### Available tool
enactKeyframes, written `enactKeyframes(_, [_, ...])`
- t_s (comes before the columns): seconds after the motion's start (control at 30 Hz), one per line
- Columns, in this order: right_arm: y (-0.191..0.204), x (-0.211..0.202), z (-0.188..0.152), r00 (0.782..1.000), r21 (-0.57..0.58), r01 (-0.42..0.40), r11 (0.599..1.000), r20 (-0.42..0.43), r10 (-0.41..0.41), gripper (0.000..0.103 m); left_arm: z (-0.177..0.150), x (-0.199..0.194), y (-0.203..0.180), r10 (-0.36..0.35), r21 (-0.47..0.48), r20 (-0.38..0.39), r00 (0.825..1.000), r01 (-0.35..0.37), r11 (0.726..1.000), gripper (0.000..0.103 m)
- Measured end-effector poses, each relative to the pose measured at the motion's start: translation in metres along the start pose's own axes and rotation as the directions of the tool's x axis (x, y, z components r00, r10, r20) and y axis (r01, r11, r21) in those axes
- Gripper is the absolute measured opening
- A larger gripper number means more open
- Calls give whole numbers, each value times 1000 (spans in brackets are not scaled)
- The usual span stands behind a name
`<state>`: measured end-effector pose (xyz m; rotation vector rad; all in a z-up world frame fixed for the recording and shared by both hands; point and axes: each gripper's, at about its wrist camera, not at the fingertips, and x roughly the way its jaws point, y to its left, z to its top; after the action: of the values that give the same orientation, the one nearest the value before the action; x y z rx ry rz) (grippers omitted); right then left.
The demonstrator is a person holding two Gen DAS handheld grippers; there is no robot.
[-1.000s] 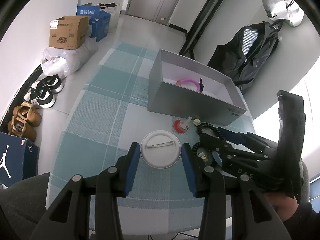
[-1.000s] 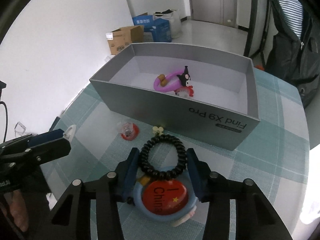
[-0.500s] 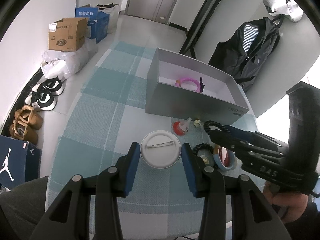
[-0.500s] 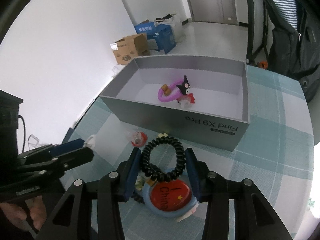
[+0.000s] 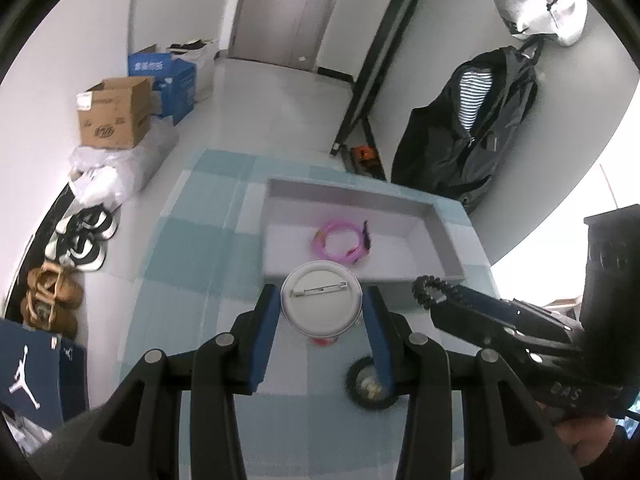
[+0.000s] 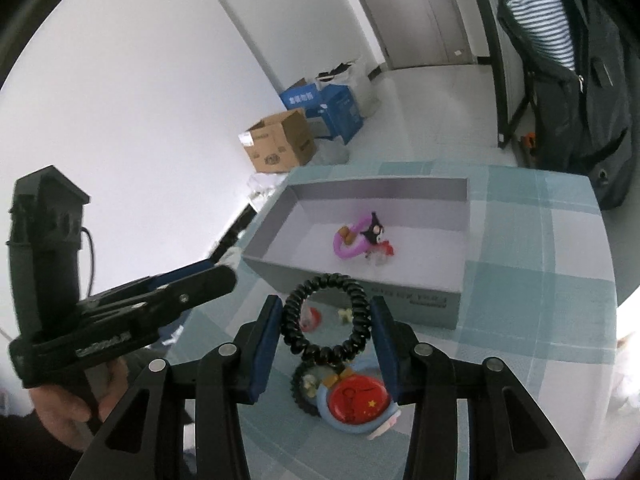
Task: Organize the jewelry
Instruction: 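Carry the badge and bracelet into the gray box and open both tools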
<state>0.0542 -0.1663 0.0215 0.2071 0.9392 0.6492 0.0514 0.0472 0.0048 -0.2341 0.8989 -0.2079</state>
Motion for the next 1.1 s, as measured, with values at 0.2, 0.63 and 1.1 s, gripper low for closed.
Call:
enactKeyframes(0.2, [-7, -4, 22, 1000, 8, -7, 1000, 30, 7, 43, 18, 14, -8, -41, 42, -15, 999, 42, 998, 37])
enactKeyframes(0.63, [-36, 13, 60, 1000, -22, 0, 1000, 31, 0, 43, 47, 64, -13, -85, 30, -120, 989, 89, 996, 37])
enactKeyframes(1.1, [-56, 41, 66, 999, 3, -37, 999, -4, 37, 43, 55, 87, -13, -126, 25, -156, 980, 132, 991, 37])
